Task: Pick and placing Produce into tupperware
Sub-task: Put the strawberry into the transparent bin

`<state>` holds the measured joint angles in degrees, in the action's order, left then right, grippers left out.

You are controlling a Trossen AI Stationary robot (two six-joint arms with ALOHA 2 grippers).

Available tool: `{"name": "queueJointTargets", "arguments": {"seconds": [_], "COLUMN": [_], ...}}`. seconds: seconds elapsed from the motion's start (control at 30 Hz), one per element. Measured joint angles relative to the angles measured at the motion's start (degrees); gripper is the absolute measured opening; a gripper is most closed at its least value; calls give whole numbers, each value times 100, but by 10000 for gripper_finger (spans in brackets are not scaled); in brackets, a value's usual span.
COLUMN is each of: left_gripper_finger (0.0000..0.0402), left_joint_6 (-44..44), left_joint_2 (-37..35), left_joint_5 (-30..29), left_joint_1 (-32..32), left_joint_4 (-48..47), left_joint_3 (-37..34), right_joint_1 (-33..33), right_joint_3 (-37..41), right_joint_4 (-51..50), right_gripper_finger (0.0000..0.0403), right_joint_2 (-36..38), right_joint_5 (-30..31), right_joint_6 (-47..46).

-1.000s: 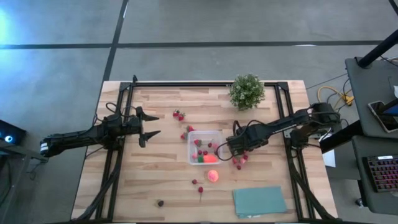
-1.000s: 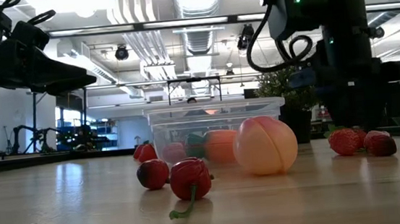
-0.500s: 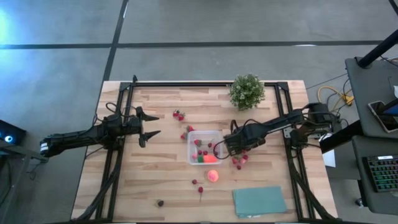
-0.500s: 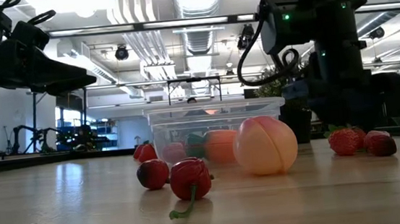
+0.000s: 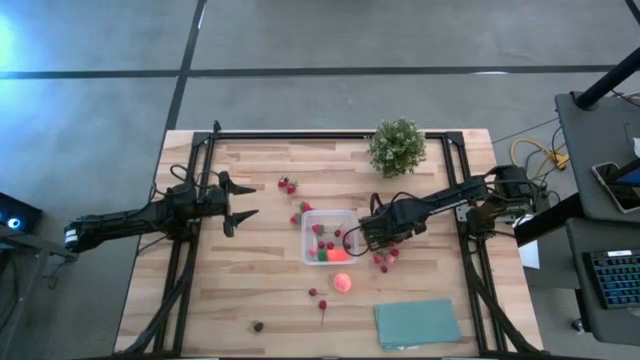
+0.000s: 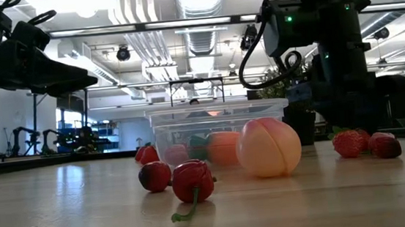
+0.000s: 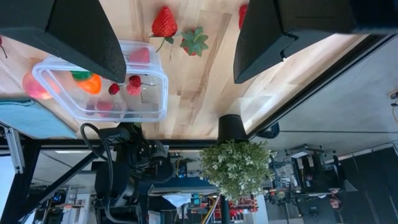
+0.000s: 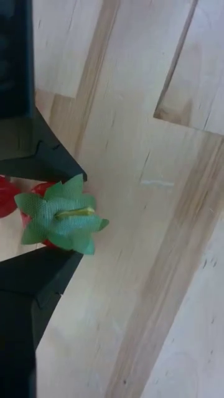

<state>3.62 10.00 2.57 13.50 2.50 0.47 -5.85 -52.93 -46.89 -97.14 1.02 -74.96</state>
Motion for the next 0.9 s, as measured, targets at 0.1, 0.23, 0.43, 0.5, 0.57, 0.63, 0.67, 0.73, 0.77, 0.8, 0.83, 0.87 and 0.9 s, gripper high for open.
{"name": "queueJointTargets", "arguments": {"seconds": [0.1,0.23,0.43,0.5,0.57,0.63,0.67,0.73,0.77,0.8,0.83,0.87,0.9], "left_gripper_finger": [283,283,283,283,283,283,283,283,283,283,283,283,283], "left_joint_6": [0,0,0,0,0,0,0,0,0,0,0,0,0], "left_joint_2": [-2,-2,-2,-2,-2,-2,0,-2,0,6,5,2,6], "left_joint_5": [1,0,0,1,0,1,0,2,0,0,1,0,1], "left_joint_1": [0,0,0,0,-2,0,-1,0,-1,0,-1,-1,-2], "left_joint_4": [1,0,-1,0,2,-2,1,-2,1,4,-4,-6,6], "left_joint_3": [-1,-1,0,-1,-2,-1,0,-2,-1,-2,0,0,-1], "right_joint_1": [0,2,3,5,24,52,69,117,148,181,211,218,223], "right_joint_3": [1,2,-357,-662,-1028,-1416,-1596,-1927,-2060,-2203,-2349,-2479,-2602], "right_joint_4": [-27,-22,-7,100,290,537,646,827,851,843,842,830,808], "right_gripper_finger": [140,140,150,149,147,145,145,147,150,152,156,160,165], "right_joint_2": [21,126,397,492,524,515,459,296,180,47,-91,-220,-348], "right_joint_5": [2,9,214,394,554,612,610,603,565,497,459,453,419], "right_joint_6": [-13,-152,-142,108,434,795,970,1182,1248,1298,1312,1326,1347]}}
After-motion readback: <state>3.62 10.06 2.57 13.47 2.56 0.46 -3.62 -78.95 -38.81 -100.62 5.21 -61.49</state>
